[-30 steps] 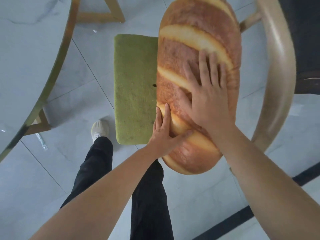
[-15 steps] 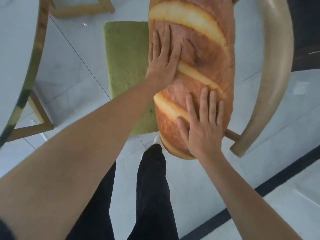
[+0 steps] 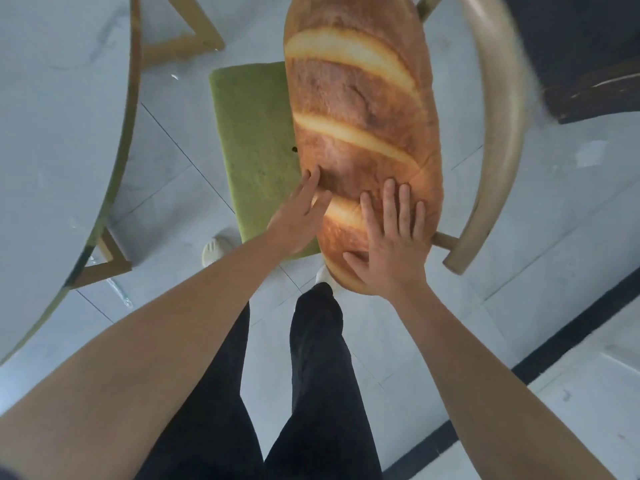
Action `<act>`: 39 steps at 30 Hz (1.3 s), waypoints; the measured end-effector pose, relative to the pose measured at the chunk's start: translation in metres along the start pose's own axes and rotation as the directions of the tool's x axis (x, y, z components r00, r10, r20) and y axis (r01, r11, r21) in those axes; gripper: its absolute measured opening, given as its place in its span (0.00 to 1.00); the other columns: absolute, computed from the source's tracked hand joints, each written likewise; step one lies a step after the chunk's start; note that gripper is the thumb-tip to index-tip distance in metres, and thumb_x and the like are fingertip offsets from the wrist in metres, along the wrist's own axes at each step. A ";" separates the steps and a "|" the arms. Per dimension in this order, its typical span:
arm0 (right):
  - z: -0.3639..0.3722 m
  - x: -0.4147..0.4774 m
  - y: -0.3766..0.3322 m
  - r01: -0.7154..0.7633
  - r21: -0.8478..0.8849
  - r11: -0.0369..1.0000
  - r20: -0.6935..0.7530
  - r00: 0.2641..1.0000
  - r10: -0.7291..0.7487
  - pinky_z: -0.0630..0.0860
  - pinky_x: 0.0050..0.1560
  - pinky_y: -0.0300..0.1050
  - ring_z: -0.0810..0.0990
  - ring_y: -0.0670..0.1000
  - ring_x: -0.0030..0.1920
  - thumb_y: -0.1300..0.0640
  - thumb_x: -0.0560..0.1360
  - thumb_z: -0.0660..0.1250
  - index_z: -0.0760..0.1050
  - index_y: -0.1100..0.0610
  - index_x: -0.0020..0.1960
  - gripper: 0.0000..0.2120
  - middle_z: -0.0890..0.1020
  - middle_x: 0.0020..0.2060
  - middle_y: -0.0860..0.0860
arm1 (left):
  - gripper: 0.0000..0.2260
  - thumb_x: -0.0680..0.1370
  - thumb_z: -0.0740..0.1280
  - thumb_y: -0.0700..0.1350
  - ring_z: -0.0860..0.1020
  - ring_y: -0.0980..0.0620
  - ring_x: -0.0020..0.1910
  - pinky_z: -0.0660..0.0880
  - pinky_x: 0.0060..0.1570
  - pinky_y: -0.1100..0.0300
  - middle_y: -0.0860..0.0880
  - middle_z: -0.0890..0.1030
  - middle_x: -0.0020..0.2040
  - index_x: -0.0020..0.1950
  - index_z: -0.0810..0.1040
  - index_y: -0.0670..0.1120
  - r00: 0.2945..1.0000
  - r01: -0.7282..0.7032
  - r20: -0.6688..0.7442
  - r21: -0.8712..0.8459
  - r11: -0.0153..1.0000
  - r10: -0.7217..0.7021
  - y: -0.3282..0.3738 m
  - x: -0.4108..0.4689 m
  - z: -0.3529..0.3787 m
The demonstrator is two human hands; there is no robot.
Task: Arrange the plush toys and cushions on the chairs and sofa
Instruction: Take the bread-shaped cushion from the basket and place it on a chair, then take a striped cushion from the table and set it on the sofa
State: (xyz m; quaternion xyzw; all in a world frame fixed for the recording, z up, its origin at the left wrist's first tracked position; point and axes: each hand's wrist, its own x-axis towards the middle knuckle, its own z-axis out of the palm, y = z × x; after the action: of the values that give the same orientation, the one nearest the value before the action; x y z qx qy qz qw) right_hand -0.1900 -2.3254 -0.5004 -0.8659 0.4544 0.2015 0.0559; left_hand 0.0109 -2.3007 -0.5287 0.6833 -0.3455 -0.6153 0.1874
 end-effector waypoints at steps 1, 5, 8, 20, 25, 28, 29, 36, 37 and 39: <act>-0.010 -0.006 -0.002 -0.030 0.074 0.997 0.039 0.999 0.027 0.51 0.79 0.68 0.51 0.66 0.83 0.41 0.73 0.70 0.58 0.54 0.83 0.44 0.53 0.83 0.62 | 0.23 0.84 0.52 0.63 0.68 0.57 0.67 0.63 0.69 0.55 0.51 0.71 0.75 0.76 0.68 0.58 0.999 0.025 0.023 -0.007 1.000 -0.025 0.003 -0.018 -0.006; -0.089 -0.037 -0.019 -0.311 0.603 0.735 0.339 0.934 0.116 0.68 0.72 0.52 0.67 0.58 0.78 0.45 0.83 0.64 0.71 0.55 0.75 0.25 0.72 0.75 0.53 | 0.21 0.83 0.55 0.63 0.78 0.51 0.62 0.71 0.68 0.52 0.52 0.81 0.61 0.70 0.77 0.56 0.989 0.061 -0.129 -0.046 0.997 -0.066 0.030 -0.120 -0.042; -0.157 -0.070 -0.037 -0.402 0.838 0.370 0.338 0.913 0.228 0.77 0.61 0.50 0.82 0.54 0.58 0.48 0.85 0.63 0.79 0.59 0.60 0.16 0.85 0.51 0.53 | 0.22 0.83 0.59 0.60 0.76 0.62 0.66 0.69 0.65 0.69 0.60 0.79 0.66 0.74 0.74 0.54 0.951 -0.038 -0.310 -0.164 0.986 -0.015 0.060 -0.206 -0.077; -0.307 -0.141 -0.045 -0.114 0.990 0.088 0.095 0.976 0.197 0.67 0.51 0.30 0.77 0.38 0.57 0.47 0.82 0.67 0.74 0.44 0.69 0.16 0.79 0.57 0.35 | 0.17 0.85 0.64 0.45 0.80 0.53 0.61 0.76 0.66 0.45 0.53 0.82 0.65 0.73 0.72 0.55 0.632 -0.257 -0.775 -0.245 0.935 -0.030 0.117 -0.414 -0.151; -0.330 -0.149 -0.017 0.032 0.989 0.144 -0.034 0.999 0.011 0.71 0.52 0.36 0.78 0.38 0.58 0.45 0.81 0.67 0.75 0.42 0.69 0.16 0.79 0.57 0.35 | 0.17 0.84 0.65 0.42 0.80 0.48 0.63 0.76 0.65 0.43 0.51 0.83 0.63 0.73 0.73 0.53 0.408 -0.374 -0.901 -0.310 0.874 -0.146 0.119 -0.454 -0.101; -0.331 -0.153 -0.016 0.102 0.983 0.150 -0.090 0.992 -0.084 0.74 0.53 0.37 0.79 0.37 0.57 0.46 0.80 0.69 0.77 0.44 0.65 0.14 0.81 0.56 0.35 | 0.18 0.84 0.65 0.41 0.81 0.50 0.62 0.76 0.65 0.45 0.50 0.83 0.62 0.72 0.73 0.53 0.320 -0.416 -0.913 -0.375 0.829 -0.252 0.110 -0.480 -0.051; -0.330 -0.154 -0.022 0.110 0.983 0.145 -0.093 0.989 -0.118 0.74 0.54 0.37 0.79 0.38 0.57 0.48 0.80 0.69 0.78 0.44 0.63 0.12 0.82 0.55 0.37 | 0.18 0.83 0.65 0.41 0.81 0.54 0.60 0.76 0.65 0.47 0.51 0.83 0.62 0.72 0.73 0.53 0.294 -0.400 -0.916 -0.379 0.834 -0.274 0.105 -0.490 -0.034; -0.319 -0.207 -0.121 0.216 0.948 0.233 -0.028 0.786 -0.617 0.73 0.55 0.36 0.79 0.39 0.58 0.57 0.80 0.71 0.75 0.48 0.65 0.15 0.81 0.61 0.45 | 0.16 0.82 0.67 0.44 0.81 0.57 0.61 0.75 0.67 0.44 0.58 0.84 0.61 0.63 0.76 0.64 -0.067 -0.436 -0.805 -0.508 0.743 -0.590 0.026 -0.615 0.099; -0.321 -0.220 -0.139 0.256 0.933 0.251 -0.023 0.741 -0.671 0.72 0.55 0.35 0.79 0.39 0.58 0.56 0.80 0.71 0.74 0.48 0.66 0.17 0.81 0.61 0.45 | 0.16 0.82 0.68 0.45 0.81 0.57 0.61 0.75 0.67 0.43 0.60 0.84 0.60 0.63 0.76 0.65 -0.124 -0.466 -0.767 -0.515 0.719 -0.630 0.016 -0.634 0.119; -0.327 -0.251 -0.177 0.324 0.909 0.264 -0.003 0.637 -0.771 0.73 0.55 0.36 0.79 0.40 0.59 0.56 0.80 0.71 0.73 0.46 0.67 0.18 0.80 0.61 0.44 | 0.15 0.82 0.68 0.46 0.81 0.55 0.61 0.75 0.67 0.42 0.59 0.84 0.59 0.63 0.76 0.65 -0.224 -0.533 -0.677 -0.517 0.670 -0.701 -0.007 -0.669 0.156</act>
State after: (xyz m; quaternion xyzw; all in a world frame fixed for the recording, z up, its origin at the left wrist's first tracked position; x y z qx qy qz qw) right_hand -0.0760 -2.1218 -0.1172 -0.7491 0.1203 0.1092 0.6422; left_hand -0.1420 -1.7996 -0.0845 0.7624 0.2837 0.0822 0.5758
